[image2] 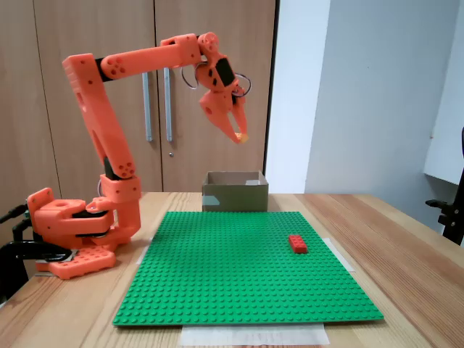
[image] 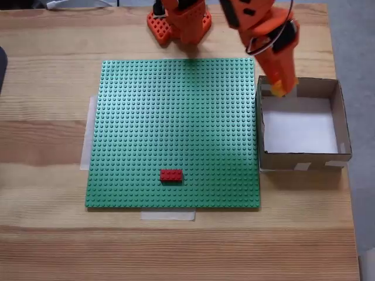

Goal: Pick the yellow lego block and put it in the box.

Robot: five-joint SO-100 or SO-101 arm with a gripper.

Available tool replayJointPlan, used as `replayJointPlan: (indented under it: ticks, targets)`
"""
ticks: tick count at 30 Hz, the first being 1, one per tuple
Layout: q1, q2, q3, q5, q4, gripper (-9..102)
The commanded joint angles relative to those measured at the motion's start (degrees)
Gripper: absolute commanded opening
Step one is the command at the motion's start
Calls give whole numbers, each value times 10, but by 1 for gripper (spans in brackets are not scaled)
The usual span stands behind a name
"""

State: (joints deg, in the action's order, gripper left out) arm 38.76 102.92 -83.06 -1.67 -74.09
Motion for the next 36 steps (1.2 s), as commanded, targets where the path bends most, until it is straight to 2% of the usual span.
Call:
replayJointPlan:
  ticks: [1, 11, 22, 31, 36]
  targets:
    - [21, -33, 82, 3, -35, -1]
    - [34, -126, 134, -22, -29, -1]
    - [90, -207, 141, 32, -22, -1]
    - [91, -250, 103, 44, 23, -1]
    - [84, -254, 69, 43, 76, -1]
